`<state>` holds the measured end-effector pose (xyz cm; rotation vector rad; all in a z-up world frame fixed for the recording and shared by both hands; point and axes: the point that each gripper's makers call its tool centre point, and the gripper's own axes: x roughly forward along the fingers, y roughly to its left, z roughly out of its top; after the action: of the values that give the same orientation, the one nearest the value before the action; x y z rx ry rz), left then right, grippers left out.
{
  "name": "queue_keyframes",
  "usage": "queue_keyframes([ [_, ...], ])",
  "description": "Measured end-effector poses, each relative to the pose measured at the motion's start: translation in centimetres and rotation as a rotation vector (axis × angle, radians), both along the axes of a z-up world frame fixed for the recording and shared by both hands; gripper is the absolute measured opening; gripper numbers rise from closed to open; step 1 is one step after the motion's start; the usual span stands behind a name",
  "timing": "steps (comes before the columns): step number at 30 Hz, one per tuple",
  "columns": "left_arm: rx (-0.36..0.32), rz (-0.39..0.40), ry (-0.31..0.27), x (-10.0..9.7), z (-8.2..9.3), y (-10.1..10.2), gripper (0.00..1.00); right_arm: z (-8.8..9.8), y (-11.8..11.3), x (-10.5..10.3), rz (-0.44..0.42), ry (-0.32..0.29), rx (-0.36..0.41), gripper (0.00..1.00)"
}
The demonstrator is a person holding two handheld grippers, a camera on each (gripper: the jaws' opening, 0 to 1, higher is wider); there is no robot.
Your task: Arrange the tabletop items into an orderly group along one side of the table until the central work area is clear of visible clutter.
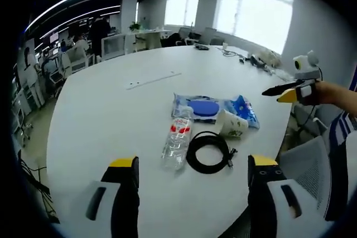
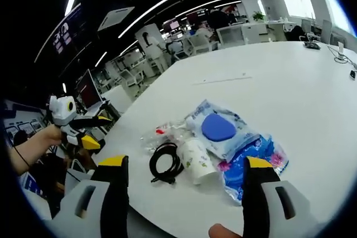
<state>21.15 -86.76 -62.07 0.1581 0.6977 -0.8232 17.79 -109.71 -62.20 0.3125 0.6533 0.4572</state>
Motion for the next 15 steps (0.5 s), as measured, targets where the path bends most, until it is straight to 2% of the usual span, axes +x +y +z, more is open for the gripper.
queue_keyframes([
  [6, 0.002, -0.011, 0.006, 0.6, -0.5, -0.4, 0.76, 0.2, 1.8, 0.9, 0.024, -0.002, 0.044, 0.78],
  [10, 0.004, -0.018, 0.011, 0.7, -0.7, -0.5, 0.76, 0.3, 2.3, 1.4, 0.033, -0.006, 0.039, 0.78],
  [15, -0.004, -0.015, 0.012, 0.9, -0.6, -0.5, 0.75, 0.6, 2.6, 2.2, 0.021, -0.011, 0.068, 0.78],
])
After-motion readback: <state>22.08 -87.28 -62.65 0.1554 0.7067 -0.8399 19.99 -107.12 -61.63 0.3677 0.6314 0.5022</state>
